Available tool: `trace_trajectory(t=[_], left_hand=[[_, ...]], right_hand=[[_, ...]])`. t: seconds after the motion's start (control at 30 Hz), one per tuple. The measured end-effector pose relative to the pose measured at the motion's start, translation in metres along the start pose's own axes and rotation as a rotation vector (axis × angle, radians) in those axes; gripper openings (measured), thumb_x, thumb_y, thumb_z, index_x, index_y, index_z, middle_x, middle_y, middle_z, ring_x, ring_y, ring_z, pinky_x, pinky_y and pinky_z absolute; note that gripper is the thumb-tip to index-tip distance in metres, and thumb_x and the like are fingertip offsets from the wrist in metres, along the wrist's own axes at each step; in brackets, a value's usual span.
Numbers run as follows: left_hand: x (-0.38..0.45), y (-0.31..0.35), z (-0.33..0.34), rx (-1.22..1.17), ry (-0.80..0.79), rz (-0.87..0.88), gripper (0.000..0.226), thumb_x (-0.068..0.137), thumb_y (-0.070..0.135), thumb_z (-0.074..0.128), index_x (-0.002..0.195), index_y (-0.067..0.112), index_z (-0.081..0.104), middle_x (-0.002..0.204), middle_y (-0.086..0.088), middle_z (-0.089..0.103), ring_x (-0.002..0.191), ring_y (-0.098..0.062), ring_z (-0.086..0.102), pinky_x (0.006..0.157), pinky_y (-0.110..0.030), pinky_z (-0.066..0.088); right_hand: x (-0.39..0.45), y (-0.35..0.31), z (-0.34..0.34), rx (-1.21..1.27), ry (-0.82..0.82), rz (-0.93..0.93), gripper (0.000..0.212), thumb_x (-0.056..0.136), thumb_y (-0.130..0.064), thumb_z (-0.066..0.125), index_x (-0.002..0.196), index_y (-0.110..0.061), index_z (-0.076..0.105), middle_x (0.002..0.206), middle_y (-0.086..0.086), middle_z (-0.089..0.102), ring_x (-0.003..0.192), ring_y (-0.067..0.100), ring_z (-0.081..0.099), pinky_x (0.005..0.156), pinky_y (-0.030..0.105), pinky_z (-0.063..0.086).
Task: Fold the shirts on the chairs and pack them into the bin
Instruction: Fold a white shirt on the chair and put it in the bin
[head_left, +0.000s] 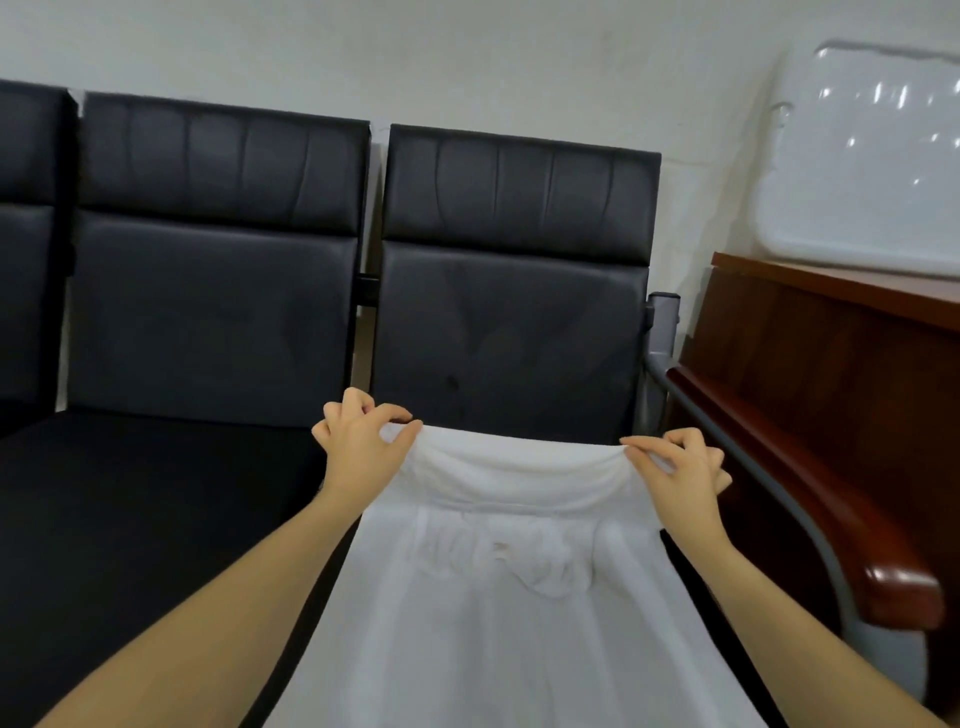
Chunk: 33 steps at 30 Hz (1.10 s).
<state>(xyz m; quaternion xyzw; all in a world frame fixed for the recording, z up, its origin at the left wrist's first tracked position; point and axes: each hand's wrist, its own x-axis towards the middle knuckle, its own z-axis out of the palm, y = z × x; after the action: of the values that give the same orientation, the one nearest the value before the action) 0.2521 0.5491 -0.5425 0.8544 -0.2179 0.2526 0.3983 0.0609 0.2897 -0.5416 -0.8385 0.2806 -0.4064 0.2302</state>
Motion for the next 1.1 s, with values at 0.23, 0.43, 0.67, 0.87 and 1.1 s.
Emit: trace_trajectory(t=[0.23,0.43,0.67,0.87,1.1], left_hand=[[-0.065,0.000,-0.037,0.016,-0.014,-0.025,0.023,0.089,0.036,0.063,0.087,0.015,0.073,0.094,-0.001,0.041,0.095,-0.020,0.034,0.091,-0.034,0.020],[-0.118,-0.010,-0.054,0.023,0.006,-0.003,0.031,0.091,0.029,0.061,0.070,0.007,0.069,0.088,-0.004,0.045,0.091,-0.024,0.038,0.087,-0.034,0.019],[-0.171,-0.027,-0.063,0.062,-0.018,0.113,0.053,0.088,0.049,0.034,0.072,0.014,0.071,0.074,0.001,0.050,0.070,-0.021,0.049,0.075,-0.036,0.031],[-0.173,-0.012,-0.053,0.116,-0.279,0.155,0.056,0.091,0.052,0.031,0.085,0.014,0.072,0.074,0.002,0.058,0.069,-0.020,0.057,0.072,-0.035,0.043],[-0.182,0.008,-0.024,0.353,-0.964,0.226,0.069,0.091,0.068,0.025,0.151,0.036,0.010,0.160,0.005,-0.002,0.146,-0.018,-0.003,0.117,-0.043,0.001]], right_hand=[[-0.070,-0.003,-0.041,0.092,-0.080,0.051,0.010,0.090,-0.028,0.064,0.087,-0.034,0.071,0.094,-0.008,0.044,0.101,0.014,0.030,0.078,0.021,0.012],[-0.124,0.004,-0.067,0.124,-0.152,0.092,0.012,0.089,-0.025,0.065,0.082,-0.033,0.072,0.092,-0.010,0.045,0.104,0.013,0.031,0.080,0.021,0.011],[-0.166,0.015,-0.076,-0.007,-0.193,0.090,0.017,0.090,-0.028,0.062,0.080,-0.038,0.071,0.095,-0.012,0.057,0.103,0.015,0.048,0.086,0.038,0.025],[-0.168,0.018,-0.060,-0.297,-0.347,0.041,0.023,0.097,-0.026,0.050,0.110,-0.029,0.068,0.122,-0.007,0.057,0.116,0.017,0.050,0.087,0.030,0.025],[-0.173,0.028,-0.033,-0.579,-0.803,0.020,0.058,0.100,-0.054,0.017,0.152,-0.034,0.004,0.161,-0.008,-0.002,0.148,0.015,0.000,0.120,0.039,0.002]])
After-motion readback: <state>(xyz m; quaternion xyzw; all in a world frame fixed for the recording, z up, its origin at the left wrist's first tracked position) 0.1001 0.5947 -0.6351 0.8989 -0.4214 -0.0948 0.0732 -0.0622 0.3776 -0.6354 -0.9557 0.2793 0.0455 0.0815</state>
